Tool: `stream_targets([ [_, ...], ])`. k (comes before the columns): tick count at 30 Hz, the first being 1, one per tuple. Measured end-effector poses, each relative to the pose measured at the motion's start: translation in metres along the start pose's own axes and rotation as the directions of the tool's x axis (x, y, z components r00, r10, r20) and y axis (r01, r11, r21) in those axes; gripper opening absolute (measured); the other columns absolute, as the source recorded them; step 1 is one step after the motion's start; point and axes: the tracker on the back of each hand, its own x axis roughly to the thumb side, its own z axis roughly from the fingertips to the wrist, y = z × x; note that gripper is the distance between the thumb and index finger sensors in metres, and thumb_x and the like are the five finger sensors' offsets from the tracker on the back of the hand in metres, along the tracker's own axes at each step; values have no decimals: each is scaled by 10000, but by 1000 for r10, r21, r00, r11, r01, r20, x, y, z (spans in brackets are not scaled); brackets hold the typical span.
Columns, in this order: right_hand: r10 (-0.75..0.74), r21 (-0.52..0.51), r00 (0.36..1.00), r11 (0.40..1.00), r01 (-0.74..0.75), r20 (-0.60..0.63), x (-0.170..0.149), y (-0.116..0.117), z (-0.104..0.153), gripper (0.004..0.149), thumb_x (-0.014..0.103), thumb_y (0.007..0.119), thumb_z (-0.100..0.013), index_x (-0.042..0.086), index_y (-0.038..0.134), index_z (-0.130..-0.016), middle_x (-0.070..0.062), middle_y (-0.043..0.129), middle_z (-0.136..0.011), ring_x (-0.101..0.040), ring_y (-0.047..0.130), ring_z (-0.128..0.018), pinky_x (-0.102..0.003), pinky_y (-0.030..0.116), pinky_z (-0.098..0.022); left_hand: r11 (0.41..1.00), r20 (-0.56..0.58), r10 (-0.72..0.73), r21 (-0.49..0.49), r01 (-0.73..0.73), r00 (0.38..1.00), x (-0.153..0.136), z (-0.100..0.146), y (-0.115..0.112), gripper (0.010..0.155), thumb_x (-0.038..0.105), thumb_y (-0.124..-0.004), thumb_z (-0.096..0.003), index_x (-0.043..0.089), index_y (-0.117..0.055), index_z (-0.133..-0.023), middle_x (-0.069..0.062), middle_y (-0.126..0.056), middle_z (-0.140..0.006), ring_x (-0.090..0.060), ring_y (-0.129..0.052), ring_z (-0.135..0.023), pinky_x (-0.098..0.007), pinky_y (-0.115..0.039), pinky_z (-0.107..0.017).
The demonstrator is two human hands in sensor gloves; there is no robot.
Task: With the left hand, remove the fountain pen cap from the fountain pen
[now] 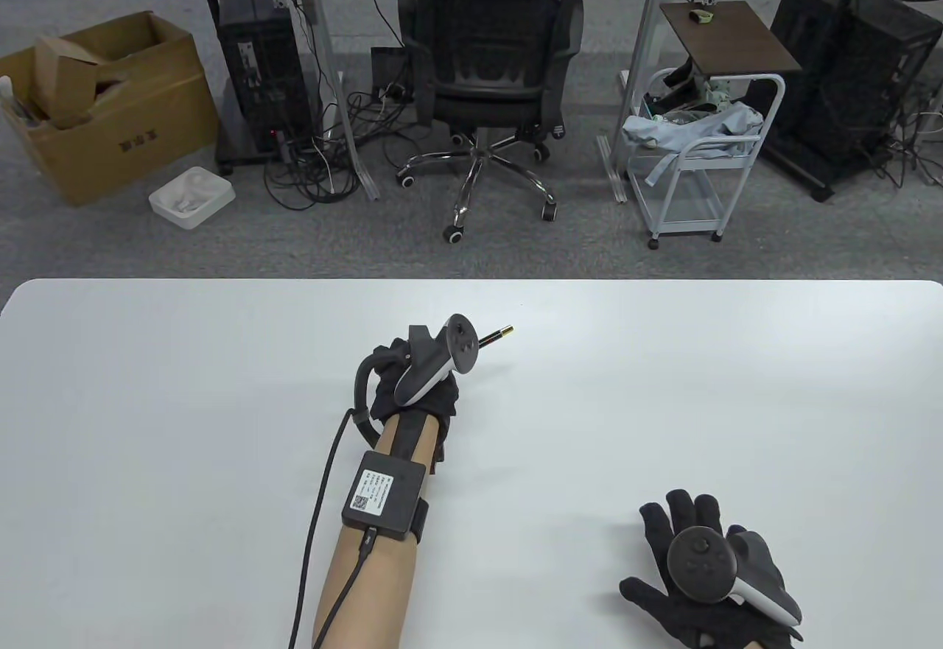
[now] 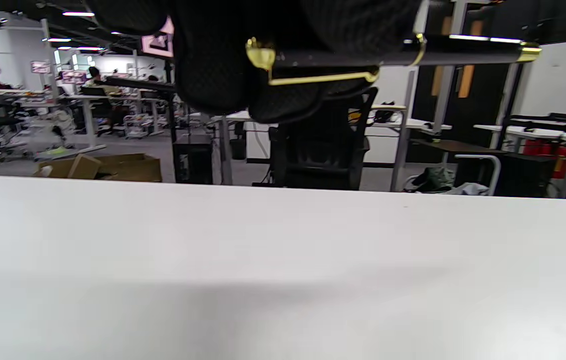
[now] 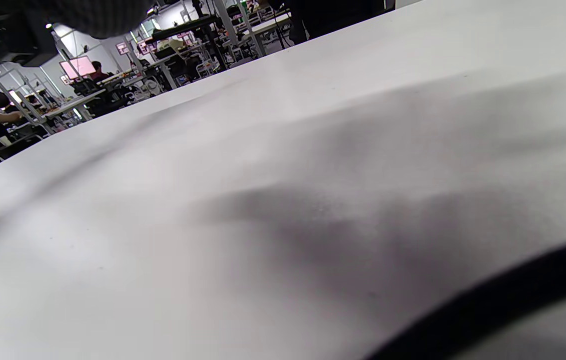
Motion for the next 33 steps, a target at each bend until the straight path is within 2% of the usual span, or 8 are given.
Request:
stream_targets([
  [5,-4,-2,1000,1000,4,-17,0,0,1,888,602,535,-475,148,3,-1022,-204,-162,-1022,-518,-151,-885,-762,26,-554,999,110,7,49,-12,994,6,44,12,437,273,-701,-449,218,-795,-872,-44,-901,-867,-326,-897,-787,-652,-580,-717],
  [10,-11,-15,1000,1000,11,-26,-1,-1,1,887,599,538,-474,148,7,-1023,-201,-156,-1025,-517,-149,-887,-760,26,-556,997,178,-1,79,-13,984,7,81,13,437,272,-701,-447,219,-797,-870,-44,-903,-863,-328,-898,-782,-652,-583,-714],
  [13,-9,-19,999,1000,8,-34,-1,-1,1,886,598,538,-474,148,8,-1023,-200,-154,-1026,-516,-149,-888,-761,25,-556,997,211,8,76,-24,978,9,102,8,437,269,-698,-447,217,-795,-870,-47,-901,-864,-331,-895,-781,-654,-581,-713],
  [20,-1,-17,999,1000,0,-50,0,-2,1,884,596,541,-475,149,12,-1024,-197,-150,-1030,-514,-146,-891,-760,26,-558,996,281,61,39,-75,958,18,145,-20,438,268,-695,-448,212,-791,-871,-53,-896,-864,-334,-893,-778,-658,-581,-708],
  [23,-10,-21,998,1000,9,-55,-2,-2,-1,882,591,546,-475,149,20,-1027,-195,-139,-1038,-512,-139,-897,-759,27,-562,992,304,86,63,-110,949,26,155,-38,438,267,-693,-446,209,-786,-870,-53,-893,-864,-336,-891,-775,-658,-584,-705],
  [26,-25,-18,997,1000,24,-72,-8,0,-2,876,583,557,-475,149,35,-1031,-189,-123,-1046,-507,-133,-904,-758,27,-565,998,324,37,36,-51,945,33,158,-57,438,268,-690,-445,208,-781,-869,-55,-888,-863,-336,-889,-773,-660,-584,-702],
  [33,-8,-45,997,999,4,-83,-10,-6,-1,871,577,561,-480,143,49,-1035,-183,-99,-1060,-507,-103,-917,-758,46,-572,1000,380,4,13,-9,925,47,167,-68,438,271,-691,-444,209,-779,-869,-53,-889,-861,-333,-889,-771,-660,-584,-701],
])
